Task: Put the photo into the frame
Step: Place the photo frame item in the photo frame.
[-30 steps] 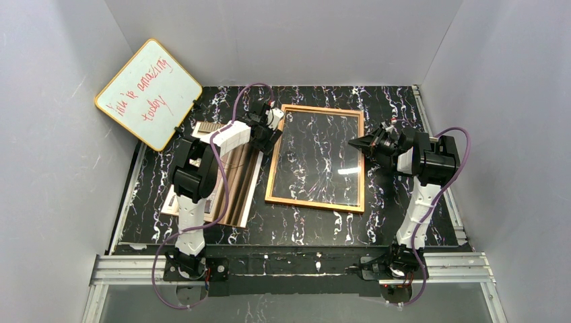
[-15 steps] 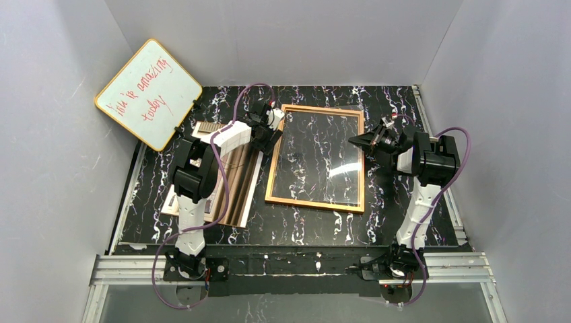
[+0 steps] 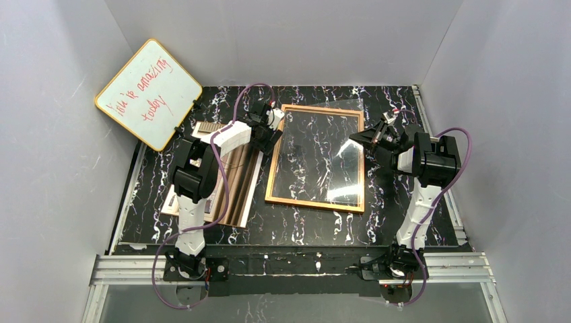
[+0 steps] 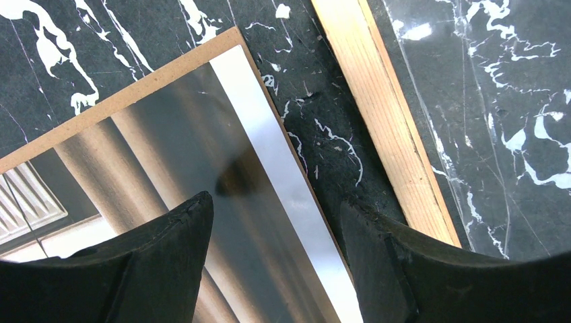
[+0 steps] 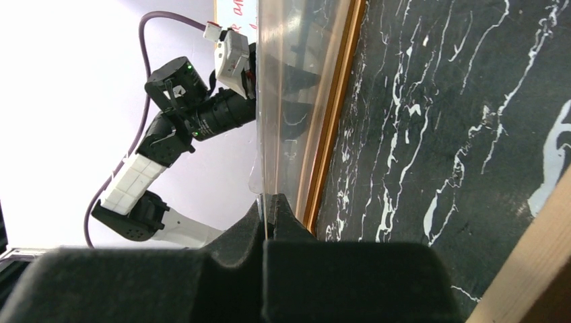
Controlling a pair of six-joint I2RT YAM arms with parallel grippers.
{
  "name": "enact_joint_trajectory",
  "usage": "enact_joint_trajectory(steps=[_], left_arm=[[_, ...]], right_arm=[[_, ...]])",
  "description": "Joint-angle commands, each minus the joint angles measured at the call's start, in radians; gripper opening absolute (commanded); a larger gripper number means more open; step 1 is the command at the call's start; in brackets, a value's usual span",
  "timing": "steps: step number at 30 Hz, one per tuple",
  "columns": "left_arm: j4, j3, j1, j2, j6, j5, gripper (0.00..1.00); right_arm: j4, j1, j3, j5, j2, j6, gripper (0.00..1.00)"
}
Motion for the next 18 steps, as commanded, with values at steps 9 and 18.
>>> enact_joint_trajectory(steps=[9, 18], left_arm=[[-0.059, -0.008, -0.014, 0.027, 0.003, 0.005, 0.68], [-0.061, -0.001, -0.015, 0.032, 0.0, 0.009, 0.68]], right_arm=[[0.138, 0.002, 0.013, -0.002, 0.002, 0.057, 0.01], [0.109, 0.001, 0.037, 0.006, 0.029, 0.044, 0.01]])
